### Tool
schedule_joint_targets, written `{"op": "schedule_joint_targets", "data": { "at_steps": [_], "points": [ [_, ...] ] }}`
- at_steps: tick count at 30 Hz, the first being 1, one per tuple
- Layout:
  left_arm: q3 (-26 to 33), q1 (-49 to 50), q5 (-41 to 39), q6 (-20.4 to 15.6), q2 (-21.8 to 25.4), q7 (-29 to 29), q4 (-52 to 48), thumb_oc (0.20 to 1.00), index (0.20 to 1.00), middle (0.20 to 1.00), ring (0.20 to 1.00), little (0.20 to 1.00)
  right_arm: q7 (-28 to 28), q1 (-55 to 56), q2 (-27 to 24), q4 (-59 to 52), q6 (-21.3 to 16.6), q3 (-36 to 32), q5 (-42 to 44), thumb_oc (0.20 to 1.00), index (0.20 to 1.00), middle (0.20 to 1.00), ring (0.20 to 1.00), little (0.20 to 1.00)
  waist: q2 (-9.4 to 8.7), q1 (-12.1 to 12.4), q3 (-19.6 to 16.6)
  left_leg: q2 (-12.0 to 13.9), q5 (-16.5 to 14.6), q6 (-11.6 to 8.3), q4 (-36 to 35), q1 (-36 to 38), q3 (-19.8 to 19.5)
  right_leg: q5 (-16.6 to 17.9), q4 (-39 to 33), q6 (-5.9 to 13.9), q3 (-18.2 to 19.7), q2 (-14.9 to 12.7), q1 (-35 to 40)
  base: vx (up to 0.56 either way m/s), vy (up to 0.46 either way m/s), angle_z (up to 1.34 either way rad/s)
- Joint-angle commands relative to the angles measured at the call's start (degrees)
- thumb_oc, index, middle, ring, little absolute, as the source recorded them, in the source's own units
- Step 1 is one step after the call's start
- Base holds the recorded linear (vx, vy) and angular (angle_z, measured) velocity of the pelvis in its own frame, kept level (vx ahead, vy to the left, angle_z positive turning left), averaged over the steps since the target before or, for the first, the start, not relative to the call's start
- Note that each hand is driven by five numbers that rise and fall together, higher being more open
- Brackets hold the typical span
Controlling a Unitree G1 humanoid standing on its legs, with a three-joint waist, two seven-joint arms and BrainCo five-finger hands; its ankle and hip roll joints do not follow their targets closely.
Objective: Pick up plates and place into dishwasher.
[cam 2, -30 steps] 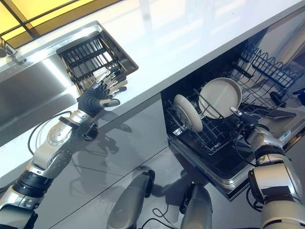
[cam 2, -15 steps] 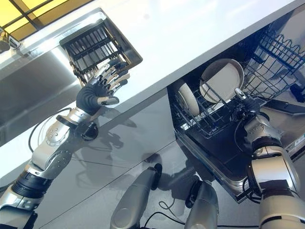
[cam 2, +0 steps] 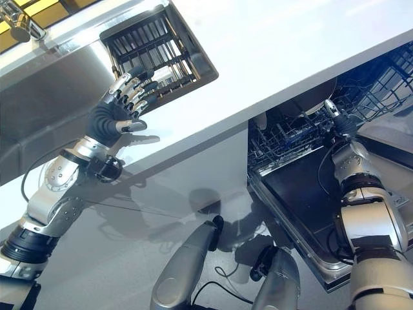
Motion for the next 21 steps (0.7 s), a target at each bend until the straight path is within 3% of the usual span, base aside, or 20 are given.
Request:
{"op": "schedule_joint_targets", "data": {
  "at_steps": [1,9,16,21],
  "points": [
    [1.51,5.15,-2.24,-0.66,0.55,-1.77,0.69,1.0,1.0,1.0,1.0,1.0,6.63,-10.05,2.07,-11.29,-4.98,-0.6,3.81,1.0,1.0,1.0,1.0,1.0,-1.75,1.5,1.04,-3.17,-7.51,8.31,2.79,1.65,5.74,5.48,-2.06,-2.25,3.42,4.36,-2.04,-0.11,0.015,0.1],
    [-0.26,3.52,-1.02,-2.26,-0.16,-0.91,0.69,1.0,1.0,1.0,1.0,1.0,-2.52,-4.02,-0.15,-10.53,-7.16,0.22,-11.02,1.0,1.0,1.0,1.0,1.0,-3.27,-0.96,0.74,-1.69,-9.32,8.47,4.41,2.77,7.1,5.63,-2.52,-2.47,4.88,5.26,-1.07,-0.07,0.049,0.0],
    [-1.18,4.1,2.2,-3.79,-2.9,0.3,0.98,1.0,1.0,1.0,1.0,1.0,-12.69,5.65,-2.27,-14.99,-8.7,-2.22,-24.38,1.0,1.0,1.0,1.0,1.0,-4.96,-4.21,0.08,-0.05,-12.68,9.18,6.79,5.05,8.62,4.08,-1.94,-3.36,6.74,6.46,0.71,-0.05,0.093,-0.1],
    [-1.13,6.62,4.75,-5.39,-4.56,2.57,-0.38,1.0,1.0,1.0,1.0,1.0,-24.6,18.27,-4.5,-26.59,-8.26,-5.89,-36.82,1.0,1.0,1.0,1.0,1.0,-6.58,-7.42,-0.02,1.44,-14.67,9.9,8.7,5.93,10.42,3.31,-0.97,-3.64,8.09,7.17,0.92,-0.05,0.076,-0.02]
  ]
}}
